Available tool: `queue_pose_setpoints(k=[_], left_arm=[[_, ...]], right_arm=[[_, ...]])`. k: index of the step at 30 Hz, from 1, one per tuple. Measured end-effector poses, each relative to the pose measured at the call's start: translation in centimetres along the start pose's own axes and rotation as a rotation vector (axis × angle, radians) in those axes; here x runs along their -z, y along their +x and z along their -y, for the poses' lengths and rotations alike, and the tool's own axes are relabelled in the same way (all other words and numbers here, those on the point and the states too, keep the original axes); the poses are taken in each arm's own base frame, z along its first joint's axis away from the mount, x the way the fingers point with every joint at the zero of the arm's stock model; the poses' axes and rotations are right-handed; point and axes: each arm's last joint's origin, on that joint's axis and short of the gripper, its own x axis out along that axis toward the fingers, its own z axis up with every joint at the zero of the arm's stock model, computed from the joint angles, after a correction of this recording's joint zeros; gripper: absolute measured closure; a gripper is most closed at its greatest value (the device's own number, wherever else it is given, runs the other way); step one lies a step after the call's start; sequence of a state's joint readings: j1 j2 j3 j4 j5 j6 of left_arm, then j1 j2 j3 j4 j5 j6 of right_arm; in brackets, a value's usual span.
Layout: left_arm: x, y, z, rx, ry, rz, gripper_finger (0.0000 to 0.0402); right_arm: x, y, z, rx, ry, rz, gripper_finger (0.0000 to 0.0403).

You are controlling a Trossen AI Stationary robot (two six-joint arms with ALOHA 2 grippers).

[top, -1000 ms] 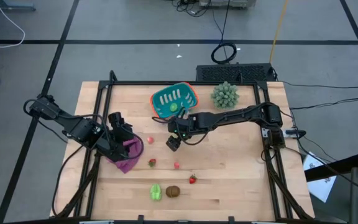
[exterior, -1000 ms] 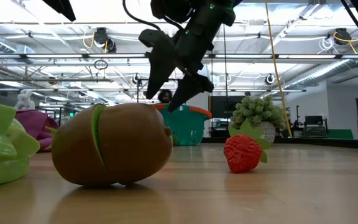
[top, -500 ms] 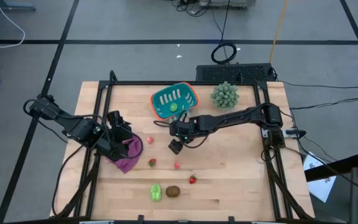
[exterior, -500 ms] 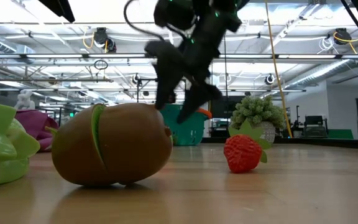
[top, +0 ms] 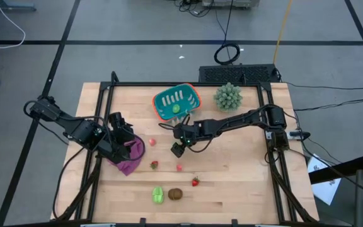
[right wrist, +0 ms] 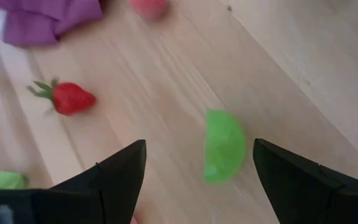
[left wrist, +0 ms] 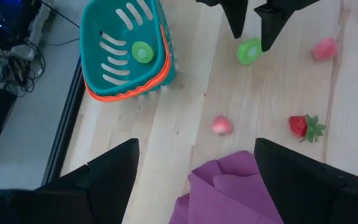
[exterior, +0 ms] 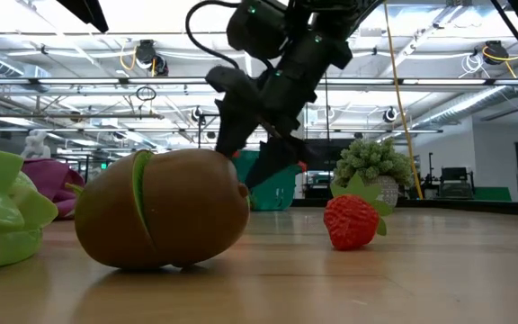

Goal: Pick and placing Produce into tupperware
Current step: Put the cabbage half into the blue basket

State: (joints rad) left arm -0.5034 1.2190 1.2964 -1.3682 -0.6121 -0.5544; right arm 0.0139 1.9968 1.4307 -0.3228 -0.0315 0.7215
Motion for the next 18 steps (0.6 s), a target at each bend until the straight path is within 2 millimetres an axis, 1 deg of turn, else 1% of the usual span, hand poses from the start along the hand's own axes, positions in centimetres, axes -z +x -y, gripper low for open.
queue_pose_setpoints(k=[18], left_arm=[[0.00,0.00,0.00,0.001,0.000,0.000,0.0078]], right_arm=[[-0.26,0.02,0.47,0.013,0.007,-0.004,0.0117]])
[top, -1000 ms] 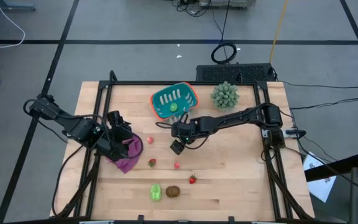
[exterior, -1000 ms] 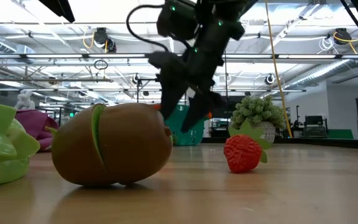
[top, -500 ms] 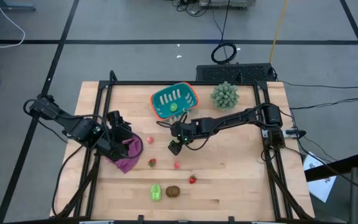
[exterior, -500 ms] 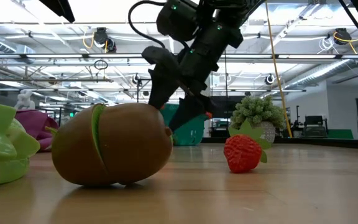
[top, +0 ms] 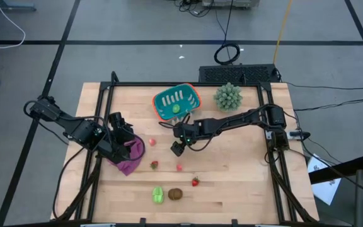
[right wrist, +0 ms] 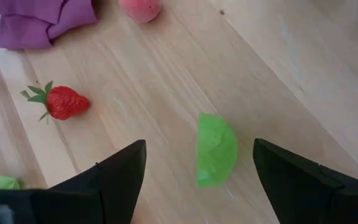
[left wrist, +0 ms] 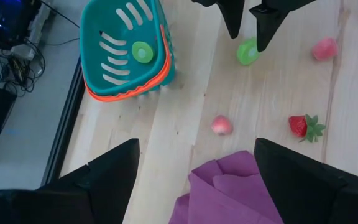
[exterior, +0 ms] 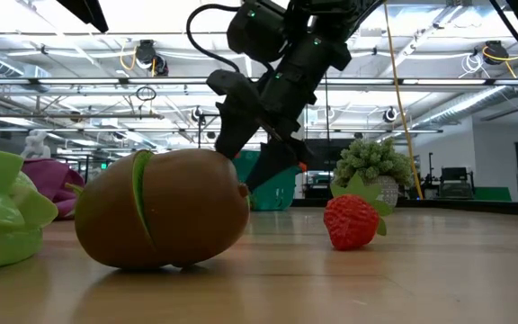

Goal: Pick and placing Produce into tupperware
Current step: Put the cabbage half into the blue basket

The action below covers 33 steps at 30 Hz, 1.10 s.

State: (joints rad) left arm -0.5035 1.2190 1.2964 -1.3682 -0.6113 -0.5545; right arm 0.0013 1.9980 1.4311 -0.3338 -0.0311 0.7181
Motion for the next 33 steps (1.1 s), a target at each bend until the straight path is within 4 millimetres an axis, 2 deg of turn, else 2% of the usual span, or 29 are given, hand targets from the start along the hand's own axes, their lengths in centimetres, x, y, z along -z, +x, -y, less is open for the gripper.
queue_pose_setpoints(k=[11,17,26,33], left_arm=[[0.0,0.0,0.0,0.000,0.000,0.000,0.0078],[0.0,0.0,0.0,0.000,0.000,0.000,0.0078],[-0.1,0.0,0.0,0.003,0.006,0.006,0.0078],[-0.1,0.0,0.0,0.005,0.009,0.007,0.0078]], right_arm=[[0.6,0.4,0.8,0.027,0.007,-0.024,0.0117],[0.0,0.4,1.0,0.013,0.015,0.005,0.0117],[0.6,2.5,1.8,0.041,0.019,-0.029,0.0117],[0.3,2.6,1.9,0.023,0.018,-0.023,0.0117]])
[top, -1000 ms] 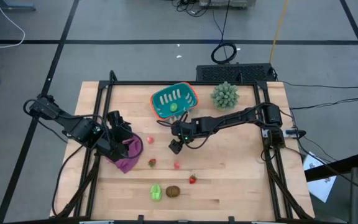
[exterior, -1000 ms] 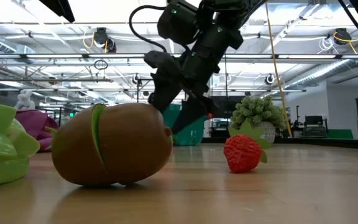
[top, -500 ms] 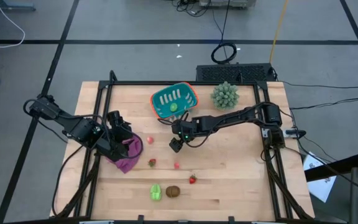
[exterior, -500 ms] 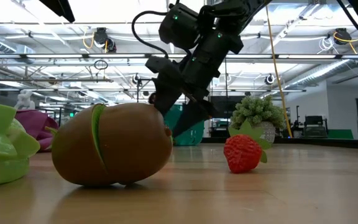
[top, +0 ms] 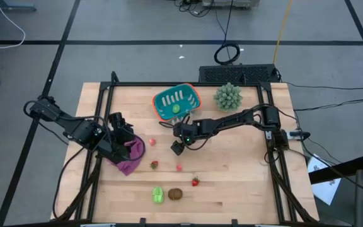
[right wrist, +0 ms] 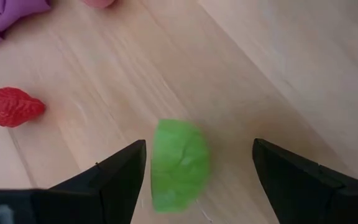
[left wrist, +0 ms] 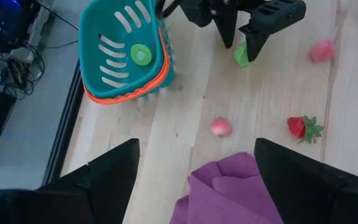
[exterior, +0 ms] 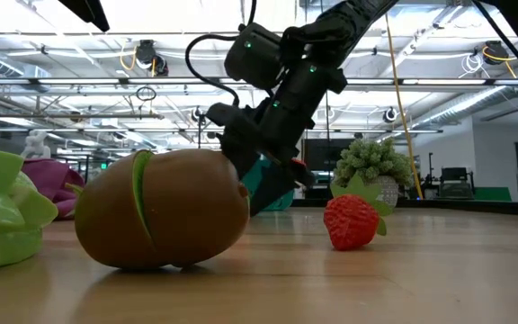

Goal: Pick and placing Produce into tupperware
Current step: Put the cabbage half into the blue basket

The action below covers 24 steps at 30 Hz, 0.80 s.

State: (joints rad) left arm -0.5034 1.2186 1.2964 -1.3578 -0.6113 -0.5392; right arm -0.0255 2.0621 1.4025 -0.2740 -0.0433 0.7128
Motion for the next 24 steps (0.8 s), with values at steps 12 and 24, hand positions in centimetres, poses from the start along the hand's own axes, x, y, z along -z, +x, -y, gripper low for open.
queue_pose_setpoints(k=[12,24], left_arm=[[0.00,0.00,0.01,0.000,0.004,0.001,0.0078],[0.00,0.00,0.01,0.000,0.004,0.001,0.0078]], right_arm=[[0.02,0.18,0.09,0.000,0.002,-0.005,0.0133],[-0.05,0.25,0.02,-0.015,-0.010,-0.001,0.0197]])
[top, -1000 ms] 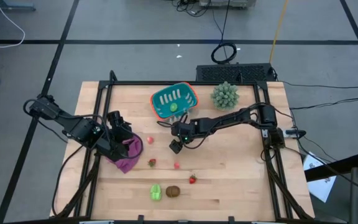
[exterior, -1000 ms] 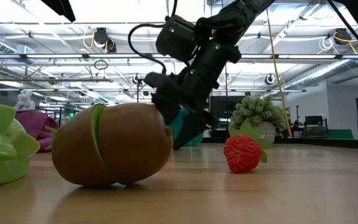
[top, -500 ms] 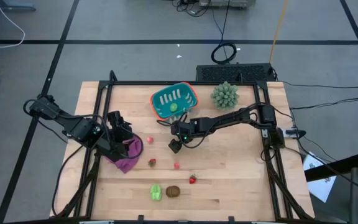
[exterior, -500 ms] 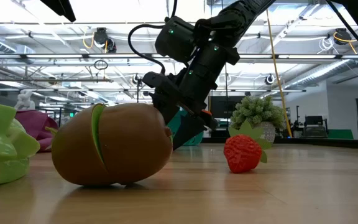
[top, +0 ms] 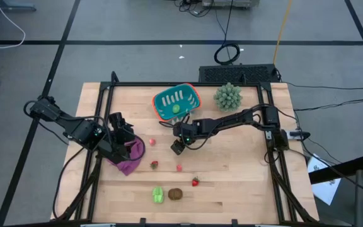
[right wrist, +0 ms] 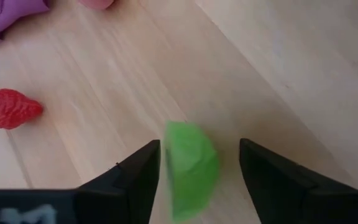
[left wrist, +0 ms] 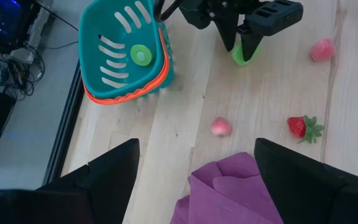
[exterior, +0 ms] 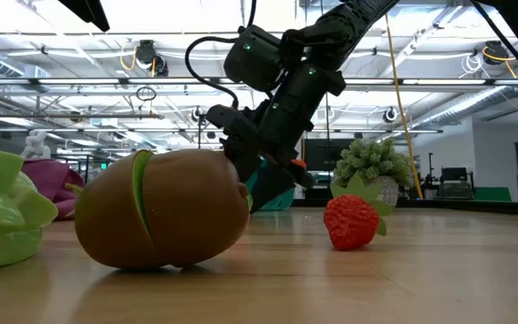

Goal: Pick and placing Produce into tupperware
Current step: Put the cabbage half into the blue basket

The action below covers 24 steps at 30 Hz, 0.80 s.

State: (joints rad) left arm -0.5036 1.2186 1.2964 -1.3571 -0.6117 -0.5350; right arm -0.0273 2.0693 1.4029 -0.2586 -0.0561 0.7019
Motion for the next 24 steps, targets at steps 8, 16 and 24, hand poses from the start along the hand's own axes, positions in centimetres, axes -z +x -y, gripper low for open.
queue_pose_setpoints(k=[8,16,24], left_arm=[[0.00,0.00,0.00,0.000,0.000,0.000,0.0078],[0.00,0.01,0.01,0.000,-0.001,0.000,0.0078],[0.00,0.01,0.01,0.000,-0.001,0.000,0.0078]], right_arm=[[0.03,0.02,-0.03,-0.004,-0.008,-0.004,0.0223],[0.08,0.01,-0.08,-0.021,-0.011,-0.019,0.0268],[0.05,0.01,-0.06,-0.022,-0.018,-0.018,0.0286]])
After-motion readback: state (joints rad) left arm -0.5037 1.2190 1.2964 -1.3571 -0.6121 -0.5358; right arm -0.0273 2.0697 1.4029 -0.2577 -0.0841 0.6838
